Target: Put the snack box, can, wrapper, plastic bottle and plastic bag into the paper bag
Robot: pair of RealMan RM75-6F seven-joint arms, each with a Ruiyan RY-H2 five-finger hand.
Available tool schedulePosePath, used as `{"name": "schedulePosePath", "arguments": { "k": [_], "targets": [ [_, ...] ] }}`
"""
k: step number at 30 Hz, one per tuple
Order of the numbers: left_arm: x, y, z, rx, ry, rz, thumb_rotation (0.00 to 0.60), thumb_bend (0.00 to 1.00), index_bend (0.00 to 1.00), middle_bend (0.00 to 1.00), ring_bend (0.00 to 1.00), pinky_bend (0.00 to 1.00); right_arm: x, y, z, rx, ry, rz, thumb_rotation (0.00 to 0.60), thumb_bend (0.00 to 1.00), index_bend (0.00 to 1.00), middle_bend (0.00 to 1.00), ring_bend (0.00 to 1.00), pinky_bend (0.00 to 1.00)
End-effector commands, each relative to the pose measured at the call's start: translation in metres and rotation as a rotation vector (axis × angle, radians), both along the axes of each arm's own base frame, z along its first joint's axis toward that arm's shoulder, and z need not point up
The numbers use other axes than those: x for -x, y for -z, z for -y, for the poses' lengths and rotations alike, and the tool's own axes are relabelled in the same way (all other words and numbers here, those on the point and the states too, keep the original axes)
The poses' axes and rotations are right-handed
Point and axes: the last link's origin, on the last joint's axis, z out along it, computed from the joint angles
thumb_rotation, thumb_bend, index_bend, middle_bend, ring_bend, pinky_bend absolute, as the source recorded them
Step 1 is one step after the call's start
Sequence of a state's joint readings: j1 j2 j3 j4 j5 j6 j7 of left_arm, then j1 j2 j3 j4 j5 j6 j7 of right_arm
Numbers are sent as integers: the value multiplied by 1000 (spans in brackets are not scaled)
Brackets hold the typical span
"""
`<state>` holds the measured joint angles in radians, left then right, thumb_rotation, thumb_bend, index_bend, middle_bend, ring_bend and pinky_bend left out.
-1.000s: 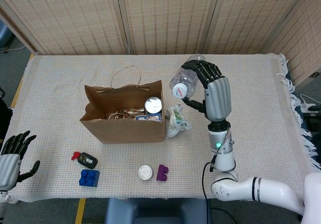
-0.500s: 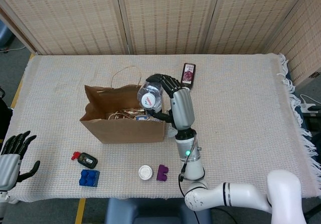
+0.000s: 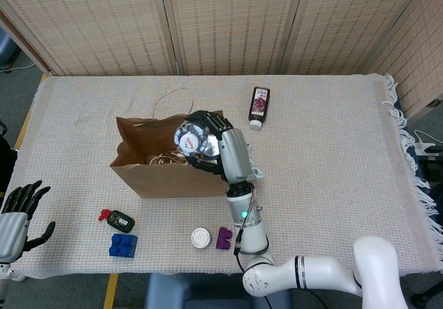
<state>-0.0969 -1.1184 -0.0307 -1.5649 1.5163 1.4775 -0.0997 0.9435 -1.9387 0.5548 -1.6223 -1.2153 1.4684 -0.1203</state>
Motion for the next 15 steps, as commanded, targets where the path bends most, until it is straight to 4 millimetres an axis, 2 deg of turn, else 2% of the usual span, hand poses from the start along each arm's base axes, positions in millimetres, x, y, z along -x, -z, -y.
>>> {"name": "schedulePosePath", "arguments": {
  "k": [1,5,7,9,11,13,15],
  "targets": [
    [0,0,0,0,0,0,600,368,114,0,0,0,-2,3,-2,-14,-1,-6,600,293,528,502,519,624],
    [0,0,0,1,1,1,600,368,114,0,0,0,0,12,-6,-38,6,-31,600,292,521,502,515,624],
    [0,0,0,1,1,1,600,368,114,0,0,0,2,15,-7,-55,7,-48,600,293,481,502,486,616],
    [0,0,0,1,1,0,600,368,114,0,0,0,4,16,-7,-76,2,-68,600,293,371,481,418,587],
    [0,0,0,1,1,0,600,369,114,0,0,0,6,17,-7,-107,2,-83,600,288,168,365,280,489],
    [0,0,0,1,1,-1,600,369,114,0,0,0,7,16,-6,-126,11,-93,600,258,35,241,167,383],
    [0,0,0,1,0,-2,600,369,114,0,0,0,9,15,-5,-132,24,-109,600,222,0,175,108,320]
  ]
}}
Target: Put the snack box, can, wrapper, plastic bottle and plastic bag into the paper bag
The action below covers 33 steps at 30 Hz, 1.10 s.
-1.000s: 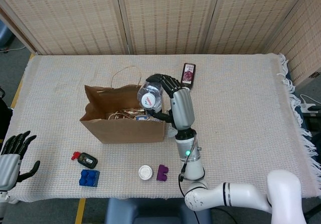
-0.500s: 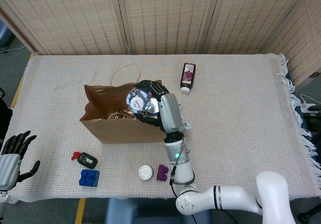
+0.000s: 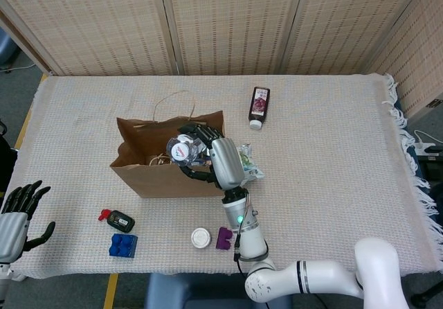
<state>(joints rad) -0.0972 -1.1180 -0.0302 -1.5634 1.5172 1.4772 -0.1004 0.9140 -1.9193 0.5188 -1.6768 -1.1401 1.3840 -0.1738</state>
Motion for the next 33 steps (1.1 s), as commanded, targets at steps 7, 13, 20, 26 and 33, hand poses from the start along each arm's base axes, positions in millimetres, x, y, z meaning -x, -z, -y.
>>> {"name": "schedulePosePath", "arguments": {
  "k": [7,13,20,26,33],
  "targets": [
    [0,0,0,-1,0,-3,600,369,114,0,0,0,8,-6,2,-6,33,-53,600,161,0,84,28,214],
    [0,0,0,-2,0,-4,600,368,114,0,0,0,12,-14,4,9,43,-43,600,160,0,72,14,196],
    [0,0,0,-3,-1,-7,600,367,114,0,0,0,6,-26,6,34,40,-3,600,159,0,73,14,191],
    [-1,1,0,-3,-2,-7,600,367,115,0,0,0,0,-29,11,22,73,-16,600,67,0,56,1,150],
    [0,0,0,-1,-1,-5,600,367,114,0,0,0,-15,-30,14,40,80,-25,600,56,0,45,0,137]
  ]
}}
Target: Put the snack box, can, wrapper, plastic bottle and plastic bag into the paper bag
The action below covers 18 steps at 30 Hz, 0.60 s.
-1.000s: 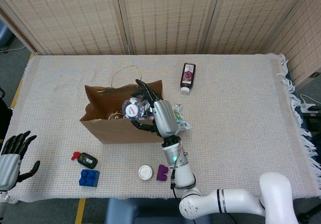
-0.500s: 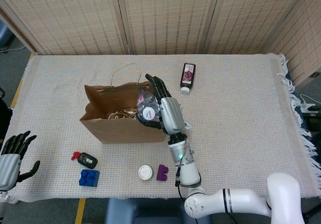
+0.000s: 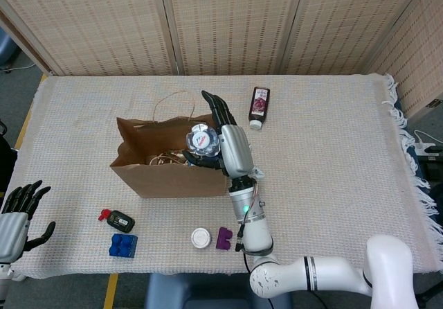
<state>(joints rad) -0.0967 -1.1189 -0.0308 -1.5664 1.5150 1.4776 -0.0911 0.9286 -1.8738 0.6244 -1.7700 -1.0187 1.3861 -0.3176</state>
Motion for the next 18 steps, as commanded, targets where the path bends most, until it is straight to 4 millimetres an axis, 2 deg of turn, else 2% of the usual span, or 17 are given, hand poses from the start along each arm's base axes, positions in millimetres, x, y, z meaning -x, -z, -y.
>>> {"name": "schedulePosePath", "arguments": {
  "k": [1,10,18],
  "targets": [
    [0,0,0,1,0,1,600,367,114,0,0,0,-9,-3,5,35,4,-17,600,56,0,45,0,137],
    [0,0,0,3,2,1,600,368,114,0,0,0,-35,-8,20,77,39,-83,600,56,0,45,0,137],
    [0,0,0,4,5,-1,600,368,114,0,0,0,-48,15,32,30,61,-190,600,55,0,44,0,118]
  ]
}}
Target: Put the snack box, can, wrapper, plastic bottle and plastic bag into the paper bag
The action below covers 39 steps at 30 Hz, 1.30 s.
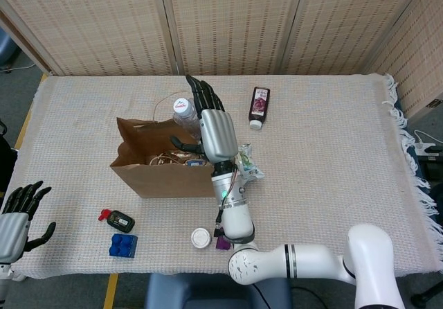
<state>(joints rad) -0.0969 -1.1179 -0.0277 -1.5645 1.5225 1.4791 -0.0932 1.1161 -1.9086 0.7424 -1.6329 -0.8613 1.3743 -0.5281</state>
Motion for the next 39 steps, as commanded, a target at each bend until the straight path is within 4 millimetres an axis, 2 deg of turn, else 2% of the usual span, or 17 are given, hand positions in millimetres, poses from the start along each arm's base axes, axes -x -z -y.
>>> {"name": "schedulePosePath", "arguments": {
  "k": [1,5,12,16,22,28,34,39],
  "targets": [
    [0,0,-1,0,-2,1,600,368,114,0,0,0,-10,16,4,-39,9,-28,600,55,0,45,0,117],
    [1,0,-1,0,-3,3,600,368,114,0,0,0,-23,36,5,-74,-4,-74,600,55,0,45,0,105],
    [1,0,-2,0,-4,4,600,368,114,0,0,0,-50,52,-1,-106,-36,-93,600,56,0,45,0,101],
    [2,-1,-1,-1,-4,4,600,368,114,0,0,0,-57,49,-6,-86,-65,-80,600,55,0,45,0,96],
    [2,0,0,-3,-4,2,600,368,114,0,0,0,-51,28,-9,-54,-76,-50,600,55,0,44,0,95],
    [1,0,0,-6,-5,0,600,368,114,0,0,0,-17,-6,-6,9,-64,-104,600,55,0,45,0,95],
    [1,0,1,-8,-6,-3,600,368,114,0,0,0,52,-49,-4,66,21,-273,600,55,0,45,0,86],
    [1,0,1,-9,-6,-9,600,367,114,0,0,0,120,-82,-12,82,100,-377,600,55,0,45,0,81]
  ]
}}
